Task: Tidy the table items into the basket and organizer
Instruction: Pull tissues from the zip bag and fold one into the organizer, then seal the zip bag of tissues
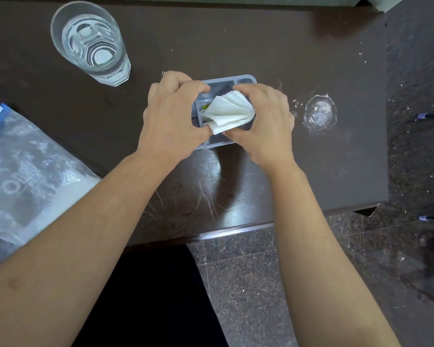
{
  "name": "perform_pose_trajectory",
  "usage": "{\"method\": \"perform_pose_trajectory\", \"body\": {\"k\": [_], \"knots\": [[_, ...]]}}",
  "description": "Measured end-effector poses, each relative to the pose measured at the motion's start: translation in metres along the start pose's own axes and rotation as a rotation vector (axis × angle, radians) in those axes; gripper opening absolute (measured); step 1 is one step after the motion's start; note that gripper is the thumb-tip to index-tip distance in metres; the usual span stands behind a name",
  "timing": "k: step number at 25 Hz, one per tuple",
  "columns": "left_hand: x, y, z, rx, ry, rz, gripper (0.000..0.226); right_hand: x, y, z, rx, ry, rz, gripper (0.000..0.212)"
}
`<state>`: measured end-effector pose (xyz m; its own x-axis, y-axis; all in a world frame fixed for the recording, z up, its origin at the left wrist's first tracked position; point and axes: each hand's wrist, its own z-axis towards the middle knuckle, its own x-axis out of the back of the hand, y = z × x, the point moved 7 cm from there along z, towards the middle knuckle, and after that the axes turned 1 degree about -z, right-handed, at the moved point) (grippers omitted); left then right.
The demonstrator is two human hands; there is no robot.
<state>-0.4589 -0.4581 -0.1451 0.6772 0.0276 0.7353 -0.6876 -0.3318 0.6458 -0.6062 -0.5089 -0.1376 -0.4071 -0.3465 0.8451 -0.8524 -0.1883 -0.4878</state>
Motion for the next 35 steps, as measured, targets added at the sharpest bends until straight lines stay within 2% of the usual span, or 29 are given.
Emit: {"method": "perform_pose_trajectory", "body": {"k": [3,7,9,13,15,17,20,24,28,31,33,35], "knots": [[0.001,-0.001,-0.001,-0.003,-0.021,-0.022,0.059,0.003,0.003,-0.007,-0.004,0.098,0.089,0.054],[0.001,-0.002,-0.002,-0.006,-0.105,-0.016,0.081,0.001,0.010,-0.012,-0.058,0.121,0.120,0.031],[0.002,0.000,-0.003,-0.016,-0.118,-0.014,0.086,-0.005,0.005,-0.013,-0.040,0.095,0.061,0.039],[0.012,-0.003,-0.021,-0.052,-0.067,-0.109,0.089,0.001,0.000,-0.022,-0.024,0.127,0.043,0.074],[0.018,-0.009,-0.037,-0.048,-0.015,-0.118,0.088,0.007,0.000,-0.030,-0.038,0.136,0.019,0.080],[0.019,-0.018,-0.053,-0.008,0.020,-0.113,0.085,0.013,-0.001,-0.038,-0.083,0.171,0.012,0.078],[0.021,-0.034,-0.071,0.036,0.049,-0.073,0.083,0.019,-0.015,-0.053,-0.102,0.311,0.025,0.069],[0.037,-0.060,-0.086,0.054,0.082,-0.066,0.077,0.009,-0.054,-0.071,0.047,0.463,-0.128,0.052],[0.070,-0.110,-0.096,0.149,0.198,-0.063,0.064,-0.024,-0.108,-0.086,0.182,0.436,-0.173,0.039],[0.101,-0.163,-0.108,0.291,0.319,-0.007,0.051,-0.064,-0.154,-0.094,0.321,0.299,-0.107,0.037],[0.127,-0.203,-0.125,0.459,0.427,0.067,0.053,-0.093,-0.180,-0.095,0.377,0.184,-0.075,0.039],[0.149,-0.256,-0.153,0.713,0.511,0.053,0.060,-0.124,-0.203,-0.092,0.383,0.056,-0.035,0.041]]}}
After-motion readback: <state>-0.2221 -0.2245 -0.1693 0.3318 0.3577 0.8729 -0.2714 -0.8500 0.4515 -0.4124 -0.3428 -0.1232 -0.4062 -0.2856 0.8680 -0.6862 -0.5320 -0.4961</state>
